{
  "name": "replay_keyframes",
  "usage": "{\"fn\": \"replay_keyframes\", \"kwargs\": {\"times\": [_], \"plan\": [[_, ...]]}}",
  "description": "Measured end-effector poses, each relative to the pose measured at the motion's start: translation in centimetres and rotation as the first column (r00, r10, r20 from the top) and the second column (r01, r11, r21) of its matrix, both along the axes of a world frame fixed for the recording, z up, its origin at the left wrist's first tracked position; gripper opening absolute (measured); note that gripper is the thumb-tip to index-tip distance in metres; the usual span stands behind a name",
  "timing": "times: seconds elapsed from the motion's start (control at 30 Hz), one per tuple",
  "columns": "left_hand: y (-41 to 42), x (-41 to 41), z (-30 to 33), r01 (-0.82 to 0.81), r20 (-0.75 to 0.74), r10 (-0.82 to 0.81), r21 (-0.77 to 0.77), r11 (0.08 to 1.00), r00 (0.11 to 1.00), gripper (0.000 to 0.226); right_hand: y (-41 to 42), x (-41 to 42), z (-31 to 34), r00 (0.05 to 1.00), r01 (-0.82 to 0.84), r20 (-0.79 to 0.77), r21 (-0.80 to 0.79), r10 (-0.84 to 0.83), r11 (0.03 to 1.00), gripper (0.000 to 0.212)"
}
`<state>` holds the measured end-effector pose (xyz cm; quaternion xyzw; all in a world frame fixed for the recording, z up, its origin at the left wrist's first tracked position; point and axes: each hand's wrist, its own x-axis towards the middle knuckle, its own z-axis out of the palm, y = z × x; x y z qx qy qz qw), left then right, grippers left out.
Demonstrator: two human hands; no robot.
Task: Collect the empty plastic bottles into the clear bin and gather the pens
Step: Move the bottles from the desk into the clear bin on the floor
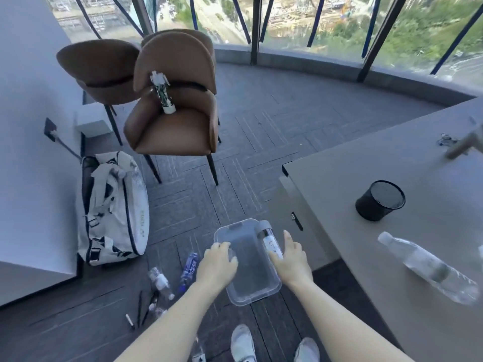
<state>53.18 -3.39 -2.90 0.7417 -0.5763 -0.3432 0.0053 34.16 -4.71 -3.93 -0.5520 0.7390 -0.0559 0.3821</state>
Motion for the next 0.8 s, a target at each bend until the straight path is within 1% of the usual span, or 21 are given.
{"fn": "replay_keyframes", "kwargs": {"times": [0.13,0.27,0.37,0.47,0.57,0.63,0.73,0.8], "plan": [[-0.3,0.0,0.5,0.033,0.011,-0.033,-0.038,0.999,0.999,0.047,-0.3,-0.1,-0.2,0.998,-0.055,-0.033,-0.015,0.054,0.998,0.063],[-1.4,-2.1,1.4,0.096,-0.005,-0.097,-0.096,0.991,0.995,0.046,-0.2,-2.4,0.4,0.997,-0.053,-0.061,-0.041,0.051,0.998,0.051],[-2.7,-5.3,2.5,0.183,-0.008,-0.187,-0.181,0.966,0.982,0.045,0.1,-5.6,1.5,0.998,0.005,-0.056,-0.105,-0.011,0.994,0.046],[-3.9,-9.8,3.7,0.265,-0.019,-0.282,-0.281,0.922,0.959,0.042,0.6,-10.4,3.2,0.992,0.108,-0.046,-0.225,-0.121,0.968,0.042],[-4.8,-14.8,4.5,0.363,-0.034,-0.401,-0.363,0.858,0.915,0.041,1.5,-16.6,4.5,0.964,0.187,-0.122,-0.323,-0.237,0.928,0.046],[-5.1,-18.0,4.9,0.432,-0.015,-0.477,-0.402,0.807,0.879,0.041,2.0,-20.9,4.7,0.939,0.211,-0.198,-0.318,-0.283,0.924,0.054],[-5.3,-22.2,5.3,0.500,0.002,-0.551,-0.425,0.755,0.834,0.041,2.1,-26.0,3.9,0.899,0.159,-0.373,-0.209,-0.229,0.965,0.070],[-5.3,-24.7,5.4,0.531,0.012,-0.581,-0.422,0.735,0.814,0.041,2.0,-28.3,3.1,0.891,0.148,-0.418,-0.098,-0.176,0.984,0.078]]}}
